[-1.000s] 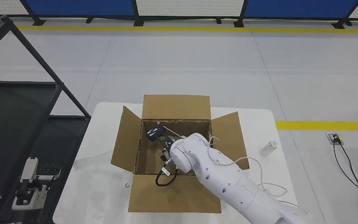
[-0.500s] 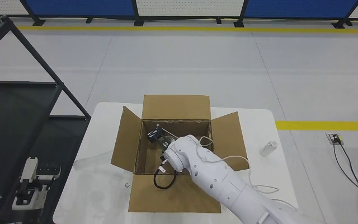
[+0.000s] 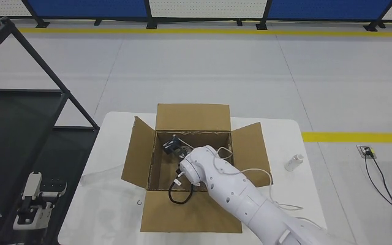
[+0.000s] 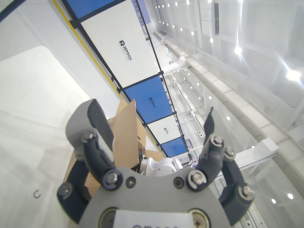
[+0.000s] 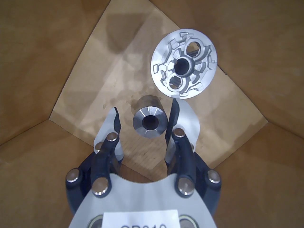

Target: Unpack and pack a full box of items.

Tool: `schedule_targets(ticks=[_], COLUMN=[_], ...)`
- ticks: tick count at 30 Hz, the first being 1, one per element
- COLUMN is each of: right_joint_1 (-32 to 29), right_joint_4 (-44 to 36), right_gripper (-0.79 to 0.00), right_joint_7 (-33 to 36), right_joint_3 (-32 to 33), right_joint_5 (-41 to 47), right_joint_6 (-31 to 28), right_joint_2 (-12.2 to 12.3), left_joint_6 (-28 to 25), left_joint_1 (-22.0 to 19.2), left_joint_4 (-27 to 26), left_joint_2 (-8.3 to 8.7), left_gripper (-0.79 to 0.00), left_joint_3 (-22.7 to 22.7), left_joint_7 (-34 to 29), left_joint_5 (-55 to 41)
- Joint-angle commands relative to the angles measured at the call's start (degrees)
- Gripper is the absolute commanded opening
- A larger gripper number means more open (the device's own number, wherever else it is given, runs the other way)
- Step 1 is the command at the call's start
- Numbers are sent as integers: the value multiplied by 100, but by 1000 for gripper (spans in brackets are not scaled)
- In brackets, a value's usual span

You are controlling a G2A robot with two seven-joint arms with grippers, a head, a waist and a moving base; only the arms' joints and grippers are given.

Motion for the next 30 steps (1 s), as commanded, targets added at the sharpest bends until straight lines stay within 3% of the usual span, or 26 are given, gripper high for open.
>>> schedule_targets(ticks=[1, 6, 9, 13, 19, 22, 25, 30], right_joint_1=[-18, -109, -237, -534, -1427, -1989, -2464, -3057], right_joint_4=[-55, -478, -906, -1753, -3705, -4774, -5622, -6502], right_gripper=[-336, -317, -194, -135, -105, 0, 0, 0], right_joint_7=[14, 125, 279, 497, 748, 884, 913, 788], right_joint_3=[62, 343, 612, 1126, 2284, 2924, 3627, 4651], right_joint_5=[-60, -306, -546, -917, -1621, -1930, -1990, -1744], right_joint_6=[55, 218, 343, 464, 402, 309, 660, 733], right_joint_2=[18, 160, 315, 575, 1031, 1215, 1320, 1437], left_joint_6=[0, 0, 0, 0, 0, 0, 0, 0], left_joint_1=[0, 0, 0, 0, 0, 0, 0, 0], left_joint_4=[0, 0, 0, 0, 0, 0, 0, 0], left_joint_2=[0, 0, 0, 0, 0, 0, 0, 0], left_gripper=[0, 0, 0, 0, 0, 0, 0, 0], left_joint_3=[0, 0, 0, 0, 0, 0, 0, 0], left_joint_7=[0, 0, 0, 0, 0, 0, 0, 0], left_joint_5=[0, 0, 0, 0, 0, 0, 0, 0])
